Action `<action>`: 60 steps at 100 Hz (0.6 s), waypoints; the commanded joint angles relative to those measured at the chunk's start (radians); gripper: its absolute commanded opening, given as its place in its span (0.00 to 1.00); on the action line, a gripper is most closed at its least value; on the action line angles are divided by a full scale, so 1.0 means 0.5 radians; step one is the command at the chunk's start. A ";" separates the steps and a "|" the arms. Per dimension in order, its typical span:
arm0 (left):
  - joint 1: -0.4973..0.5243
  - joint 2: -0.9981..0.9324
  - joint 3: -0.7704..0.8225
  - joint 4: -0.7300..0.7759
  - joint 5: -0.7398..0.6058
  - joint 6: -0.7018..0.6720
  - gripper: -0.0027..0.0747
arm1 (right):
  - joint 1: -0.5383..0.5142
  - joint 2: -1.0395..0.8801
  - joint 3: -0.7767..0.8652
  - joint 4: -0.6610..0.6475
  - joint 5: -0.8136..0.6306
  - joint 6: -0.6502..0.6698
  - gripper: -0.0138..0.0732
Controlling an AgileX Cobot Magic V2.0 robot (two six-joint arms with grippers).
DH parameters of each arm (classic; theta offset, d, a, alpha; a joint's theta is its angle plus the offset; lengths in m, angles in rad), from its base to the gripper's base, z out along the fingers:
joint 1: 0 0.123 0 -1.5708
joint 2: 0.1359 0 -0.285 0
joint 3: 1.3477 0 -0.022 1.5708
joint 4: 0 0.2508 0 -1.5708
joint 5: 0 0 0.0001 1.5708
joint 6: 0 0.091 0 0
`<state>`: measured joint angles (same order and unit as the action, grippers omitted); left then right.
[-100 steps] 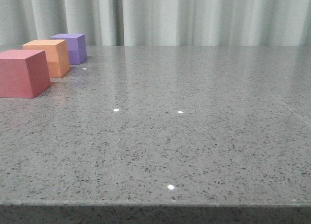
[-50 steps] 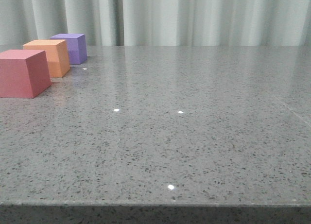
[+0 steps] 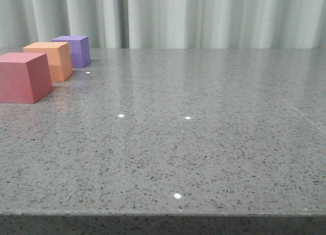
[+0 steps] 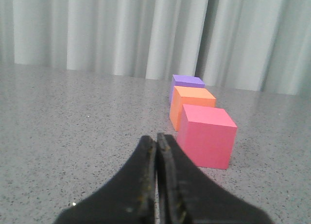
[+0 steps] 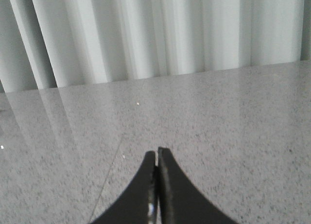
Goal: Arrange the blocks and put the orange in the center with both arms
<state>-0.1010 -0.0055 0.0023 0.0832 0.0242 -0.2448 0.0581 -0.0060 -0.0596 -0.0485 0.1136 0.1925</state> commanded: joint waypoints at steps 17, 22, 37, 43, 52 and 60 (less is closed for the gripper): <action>0.001 -0.065 0.085 -0.018 -0.170 0.000 0.01 | -0.004 -0.052 0.041 0.035 -0.245 -0.098 0.08; 0.001 -0.065 0.085 -0.018 -0.170 0.000 0.01 | -0.004 -0.052 0.059 0.035 -0.287 -0.098 0.08; 0.001 -0.065 0.085 -0.018 -0.170 0.000 0.01 | -0.004 -0.052 0.141 0.035 -0.491 -0.098 0.08; 0.001 -0.065 0.085 -0.018 -0.170 0.000 0.01 | -0.004 -0.052 0.139 0.035 -0.500 -0.098 0.08; 0.001 -0.065 0.085 -0.018 -0.170 0.000 0.01 | -0.004 -0.052 0.139 0.035 -0.482 -0.098 0.08; 0.001 -0.065 0.085 -0.018 -0.170 0.000 0.01 | -0.004 -0.052 0.139 0.035 -0.466 -0.098 0.08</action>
<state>-0.1010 -0.0055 0.0023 0.0832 0.0241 -0.2448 0.0581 -0.0104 0.0283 -0.0313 -0.0393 0.1541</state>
